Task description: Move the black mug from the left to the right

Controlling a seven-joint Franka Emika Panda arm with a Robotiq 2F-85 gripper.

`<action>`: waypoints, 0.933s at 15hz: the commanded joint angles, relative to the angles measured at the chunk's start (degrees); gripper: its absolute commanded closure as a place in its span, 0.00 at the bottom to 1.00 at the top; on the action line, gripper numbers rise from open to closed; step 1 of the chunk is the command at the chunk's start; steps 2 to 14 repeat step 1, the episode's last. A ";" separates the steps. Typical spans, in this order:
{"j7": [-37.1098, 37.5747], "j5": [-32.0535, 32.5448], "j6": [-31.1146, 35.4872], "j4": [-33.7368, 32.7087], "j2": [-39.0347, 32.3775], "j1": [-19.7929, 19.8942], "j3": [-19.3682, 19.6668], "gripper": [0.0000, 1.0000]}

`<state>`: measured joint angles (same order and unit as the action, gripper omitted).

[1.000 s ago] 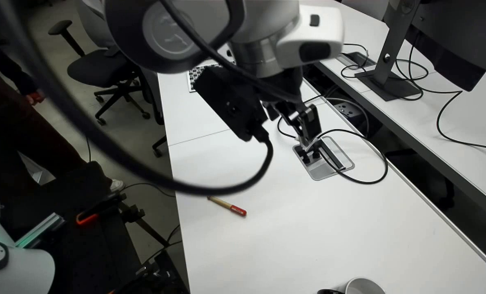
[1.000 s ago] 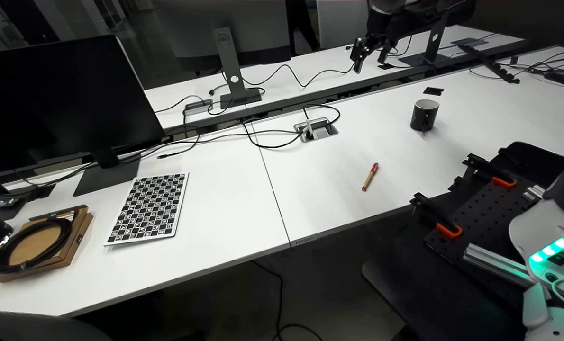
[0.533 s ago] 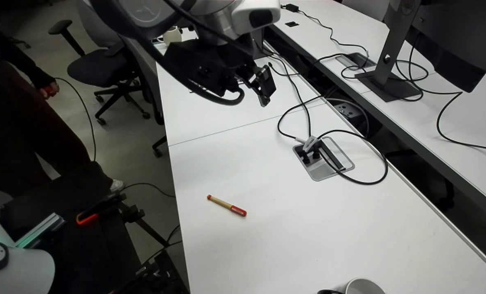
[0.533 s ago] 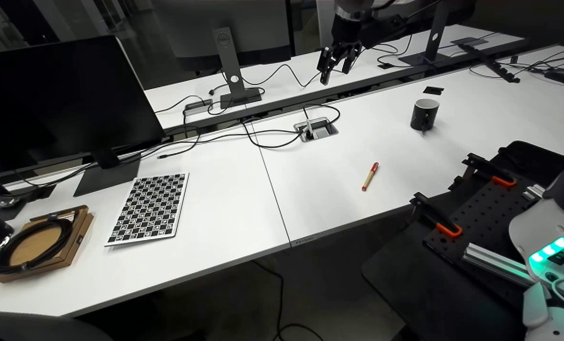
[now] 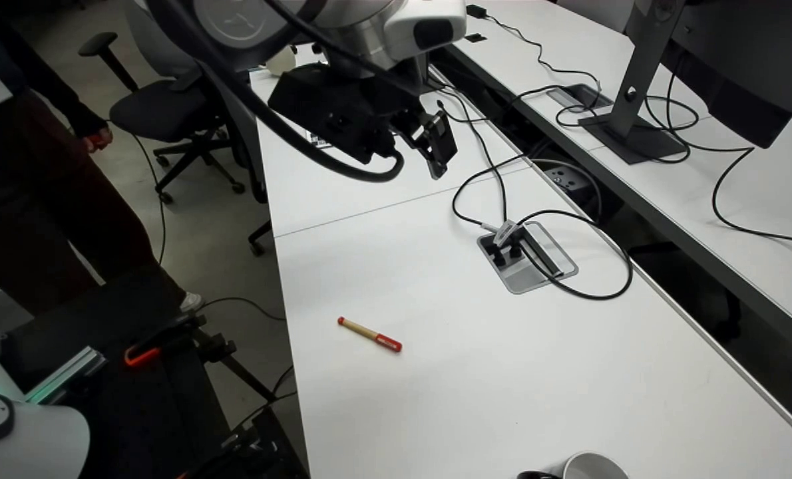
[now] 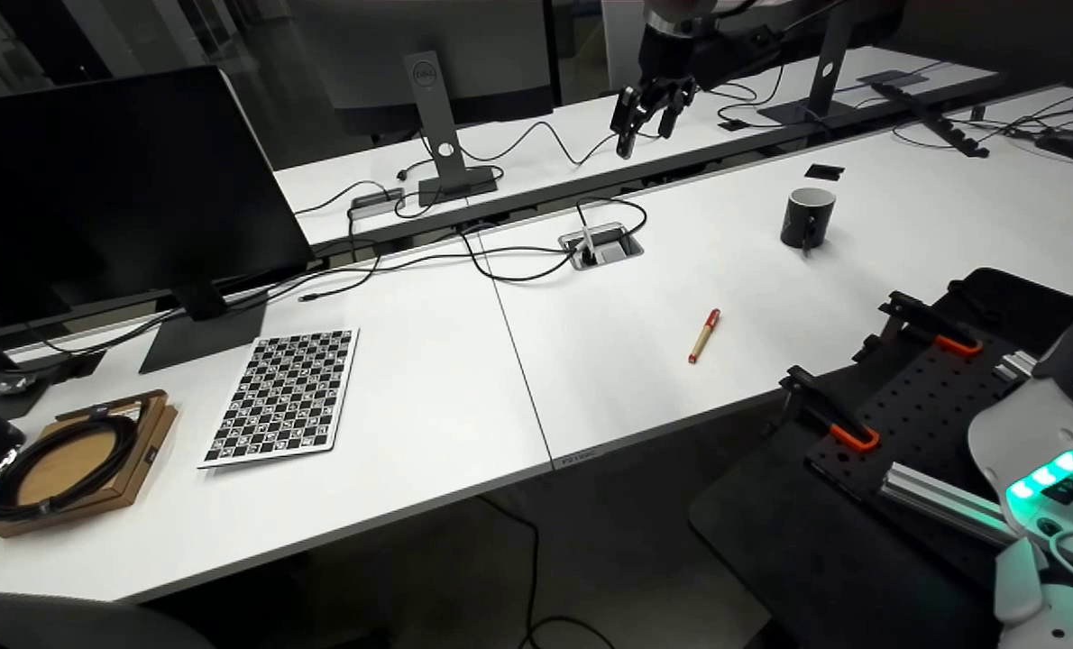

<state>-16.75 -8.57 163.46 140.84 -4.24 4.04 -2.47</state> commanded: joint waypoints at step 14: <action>0.22 0.13 -0.07 -0.03 0.02 -0.56 0.51 0.00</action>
